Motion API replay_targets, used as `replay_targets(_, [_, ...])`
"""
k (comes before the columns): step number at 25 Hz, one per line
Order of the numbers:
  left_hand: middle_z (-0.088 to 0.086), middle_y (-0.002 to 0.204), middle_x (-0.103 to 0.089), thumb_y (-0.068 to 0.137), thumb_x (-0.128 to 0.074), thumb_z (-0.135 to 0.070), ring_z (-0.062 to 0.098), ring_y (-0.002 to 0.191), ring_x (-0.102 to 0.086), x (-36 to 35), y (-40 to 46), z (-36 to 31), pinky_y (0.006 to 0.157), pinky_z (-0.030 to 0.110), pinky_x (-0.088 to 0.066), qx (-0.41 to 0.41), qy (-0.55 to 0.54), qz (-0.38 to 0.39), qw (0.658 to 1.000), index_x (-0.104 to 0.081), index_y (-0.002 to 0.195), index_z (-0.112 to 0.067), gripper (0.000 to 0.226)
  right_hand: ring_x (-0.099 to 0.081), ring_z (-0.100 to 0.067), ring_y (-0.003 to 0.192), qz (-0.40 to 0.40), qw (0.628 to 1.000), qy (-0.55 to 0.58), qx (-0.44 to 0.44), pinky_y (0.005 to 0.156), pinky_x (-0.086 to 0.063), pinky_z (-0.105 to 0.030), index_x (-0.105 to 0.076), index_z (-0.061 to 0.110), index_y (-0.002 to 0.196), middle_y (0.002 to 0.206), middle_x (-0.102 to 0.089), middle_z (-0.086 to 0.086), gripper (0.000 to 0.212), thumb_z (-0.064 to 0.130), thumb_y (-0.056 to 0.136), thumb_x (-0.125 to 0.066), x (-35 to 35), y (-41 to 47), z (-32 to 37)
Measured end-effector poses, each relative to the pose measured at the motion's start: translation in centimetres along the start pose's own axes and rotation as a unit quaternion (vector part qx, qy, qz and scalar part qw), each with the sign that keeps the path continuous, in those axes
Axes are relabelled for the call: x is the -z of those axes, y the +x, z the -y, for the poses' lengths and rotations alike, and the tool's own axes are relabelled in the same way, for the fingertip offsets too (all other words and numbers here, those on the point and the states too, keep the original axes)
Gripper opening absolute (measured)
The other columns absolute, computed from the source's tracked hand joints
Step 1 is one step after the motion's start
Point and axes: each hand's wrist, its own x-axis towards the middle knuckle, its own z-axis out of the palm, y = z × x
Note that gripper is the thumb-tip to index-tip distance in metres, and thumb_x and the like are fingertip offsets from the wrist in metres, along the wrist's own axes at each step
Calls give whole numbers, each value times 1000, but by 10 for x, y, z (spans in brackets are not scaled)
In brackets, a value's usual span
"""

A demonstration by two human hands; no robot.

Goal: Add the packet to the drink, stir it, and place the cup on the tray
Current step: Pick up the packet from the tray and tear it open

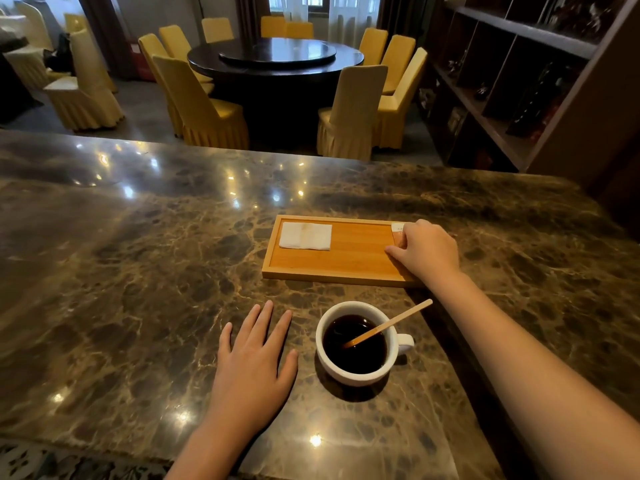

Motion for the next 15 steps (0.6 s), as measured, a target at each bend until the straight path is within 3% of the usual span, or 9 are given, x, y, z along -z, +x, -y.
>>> replay_targets(4, [-2, 148, -10, 83, -16, -53, 10, 133, 3, 0, 0, 0, 106, 45, 3, -1, 3, 4, 1000, -20, 139, -32, 60, -60, -22, 74, -7, 1000, -18, 20, 63, -48, -30, -65, 7, 92, 88, -63, -10, 22, 27, 89, -56, 2, 0, 4])
replay_targets(9, [-2, 148, -8, 83, -15, -54, 10, 133, 4, 1, 0, 0, 106, 45, 3, -2, 2, 1, 1000, -19, 139, -32, 60, -62, -25, 79, -7, 997, -48, 62, 62, -47, -29, -63, 6, 100, 97, -64, -13, 19, 18, 94, -49, -1, -4, 6])
replay_targets(12, [-3, 147, -5, 82, -13, -54, 10, 133, 6, 0, -1, 1, 106, 44, 5, -5, 6, 6, 1000, -16, 139, -33, 61, -61, -25, 75, -58, 997, 24, 41, 60, -47, -30, -61, 5, 97, 93, -64, -14, 15, 13, 93, -50, -6, -9, 2])
replay_targets(15, [-3, 147, -6, 82, -13, -54, 10, 133, 6, 0, 0, 1, 106, 45, 5, -4, 6, 5, 1000, -17, 139, -33, 61, -58, -20, 70, -128, 981, 139, -32, 57, -42, -25, -61, 4, 89, 81, -62, -10, 10, 12, 92, -53, -8, -12, -6])
